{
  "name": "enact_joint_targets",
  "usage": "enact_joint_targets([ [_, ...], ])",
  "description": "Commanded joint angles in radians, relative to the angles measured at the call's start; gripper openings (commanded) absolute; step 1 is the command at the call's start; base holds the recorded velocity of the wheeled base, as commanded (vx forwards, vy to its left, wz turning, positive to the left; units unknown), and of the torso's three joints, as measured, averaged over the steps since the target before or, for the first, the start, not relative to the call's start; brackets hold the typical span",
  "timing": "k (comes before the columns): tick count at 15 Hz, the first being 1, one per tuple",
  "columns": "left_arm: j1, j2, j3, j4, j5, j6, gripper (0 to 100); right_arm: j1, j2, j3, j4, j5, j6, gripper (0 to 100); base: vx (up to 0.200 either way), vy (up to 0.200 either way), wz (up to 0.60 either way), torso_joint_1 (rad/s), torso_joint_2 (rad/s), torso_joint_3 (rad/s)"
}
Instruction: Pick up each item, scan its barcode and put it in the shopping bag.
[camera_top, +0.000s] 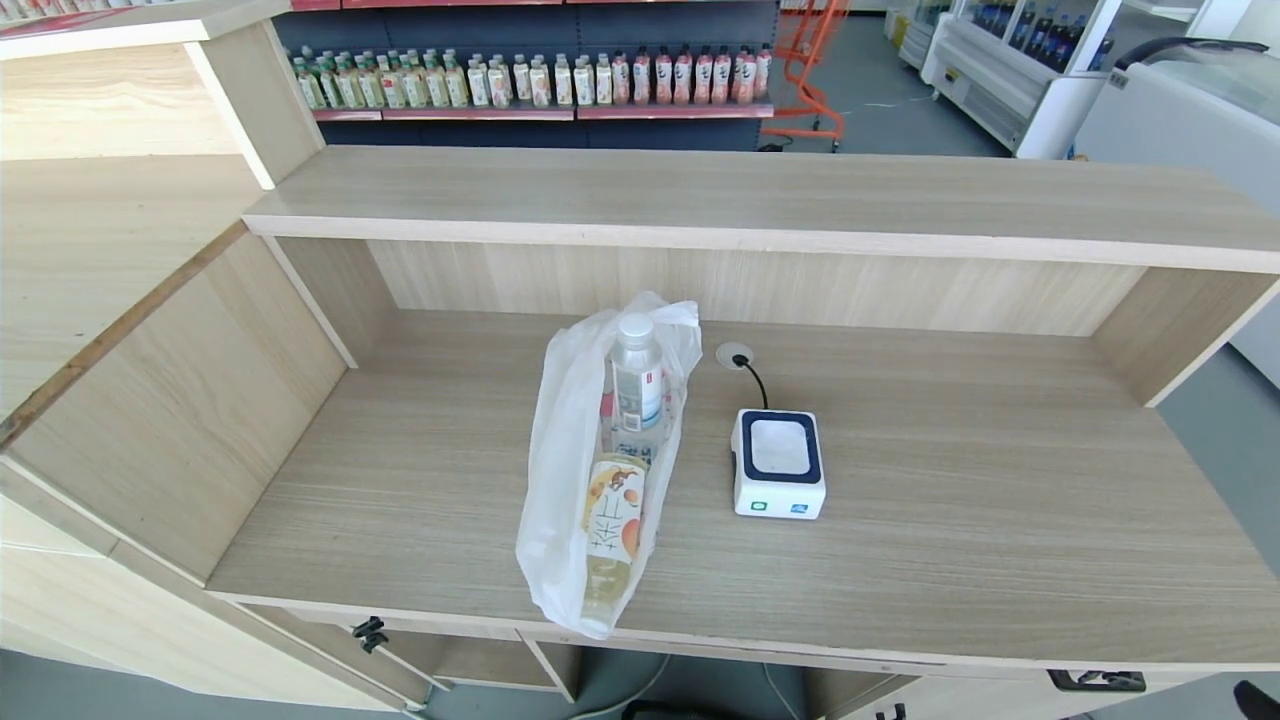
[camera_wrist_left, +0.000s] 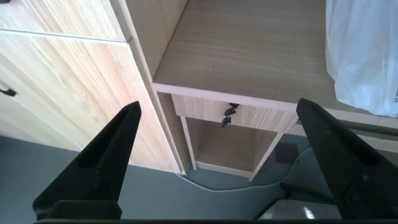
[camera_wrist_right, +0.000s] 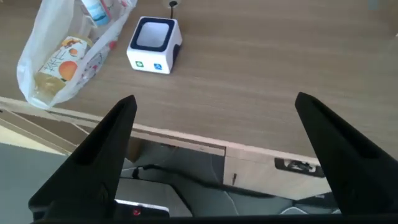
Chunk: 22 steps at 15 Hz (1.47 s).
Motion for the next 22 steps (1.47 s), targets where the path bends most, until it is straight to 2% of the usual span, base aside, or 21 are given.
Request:
enact_joint_targets([
  [1,0.000,0.001,0.000,0.000,0.000,0.000,100,-0.076,-0.272,0.127,0.111,-0.107,0.004,100,0.000,0.000,0.00,0.000,0.00,0.000],
  [2,0.000,0.001,0.000,0.000,0.000,0.000,100,-0.079,-0.273,0.127,0.115,-0.126,0.022,100,0.000,0.000,0.00,0.000,0.00,0.000],
  [4,0.000,0.000,0.000,0.000,0.000,0.000,100,-0.128,-0.305,0.127,0.115,-0.056,0.021,100,0.000,0.000,0.00,0.000,0.00,0.000],
  [6,0.000,0.000,0.000,0.000,0.002,0.000,100,-0.160,-0.365,0.127,0.154,-0.032,0.018,100,0.000,0.000,0.00,0.000,0.00,0.000],
  [10,0.000,0.001,0.000,0.000,0.000,0.000,100,-0.161,-0.370,0.127,0.157,-0.038,0.002,100,0.000,0.000,0.00,0.000,0.00,0.000],
  [11,0.000,0.000,0.000,0.000,0.002,0.000,100,-0.161,-0.370,0.127,0.166,-0.041,0.002,0,0.000,0.000,0.00,0.000,0.00,0.000],
  [22,0.000,0.001,0.000,0.000,0.000,0.002,100,-0.161,-0.370,0.127,0.177,-0.041,0.038,0,0.000,0.000,0.00,0.000,0.00,0.000],
])
